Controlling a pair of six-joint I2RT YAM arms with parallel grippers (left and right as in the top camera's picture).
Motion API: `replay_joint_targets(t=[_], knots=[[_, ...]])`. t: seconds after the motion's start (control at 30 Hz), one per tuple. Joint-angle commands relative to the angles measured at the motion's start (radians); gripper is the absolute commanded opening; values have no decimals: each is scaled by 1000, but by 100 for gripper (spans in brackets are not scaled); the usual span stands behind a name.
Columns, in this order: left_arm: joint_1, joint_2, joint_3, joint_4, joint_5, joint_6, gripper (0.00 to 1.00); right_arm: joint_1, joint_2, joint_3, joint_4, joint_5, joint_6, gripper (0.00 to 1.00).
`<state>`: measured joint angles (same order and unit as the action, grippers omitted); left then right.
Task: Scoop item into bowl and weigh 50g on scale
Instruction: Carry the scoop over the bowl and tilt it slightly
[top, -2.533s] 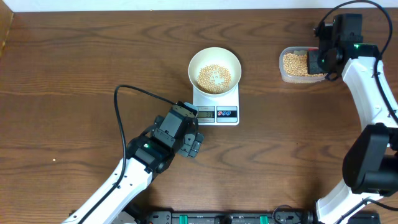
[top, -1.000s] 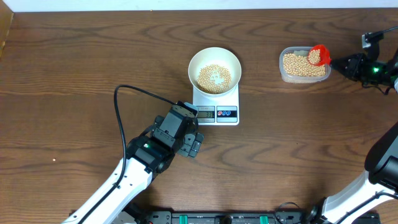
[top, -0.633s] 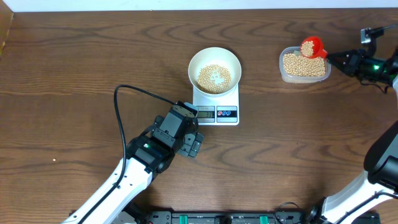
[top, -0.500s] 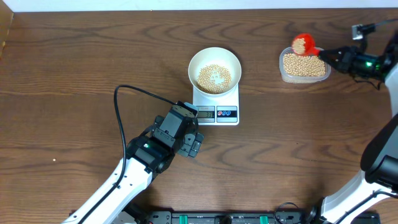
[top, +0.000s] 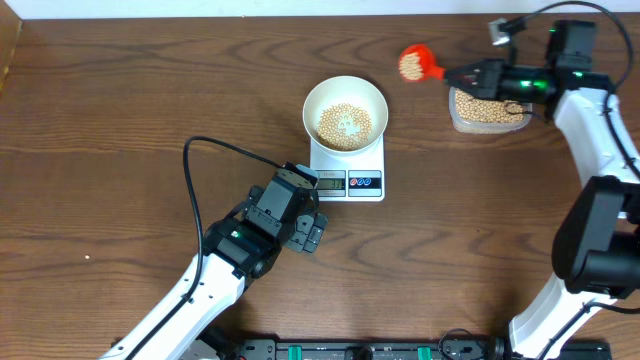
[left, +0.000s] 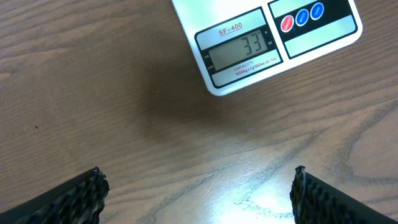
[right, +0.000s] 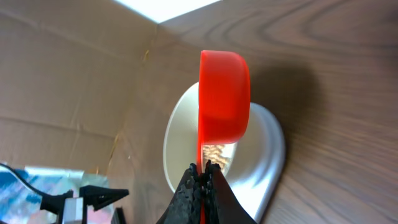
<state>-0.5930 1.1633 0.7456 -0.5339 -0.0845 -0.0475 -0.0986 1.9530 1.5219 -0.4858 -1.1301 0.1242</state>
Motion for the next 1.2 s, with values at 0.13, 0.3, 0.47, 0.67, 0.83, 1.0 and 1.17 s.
replay_joint_targets(t=[0.13,0.3,0.47,0.67,0.83,1.0,1.17], knots=[[-3,6,-5,1,-3,14,96,81,-6,4,3,-28,18,1],[-3,6,-5,1,-3,13,96,114,-17,4,-30,0,16,1],[-3,6,-5,1,-3,14,96,171,-51,4,-132,147,-72,1],[-3,6,-5,1,-3,14,96,245,-110,4,-179,322,-126,1],[-3,6,-5,1,-3,14,96,290,-130,4,-189,416,-141,1],[-3,6,-5,1,-3,14,96,340,-130,4,-196,517,-165,1],[-3,6,-5,1,-3,13,96,374,-130,4,-197,579,-203,1]])
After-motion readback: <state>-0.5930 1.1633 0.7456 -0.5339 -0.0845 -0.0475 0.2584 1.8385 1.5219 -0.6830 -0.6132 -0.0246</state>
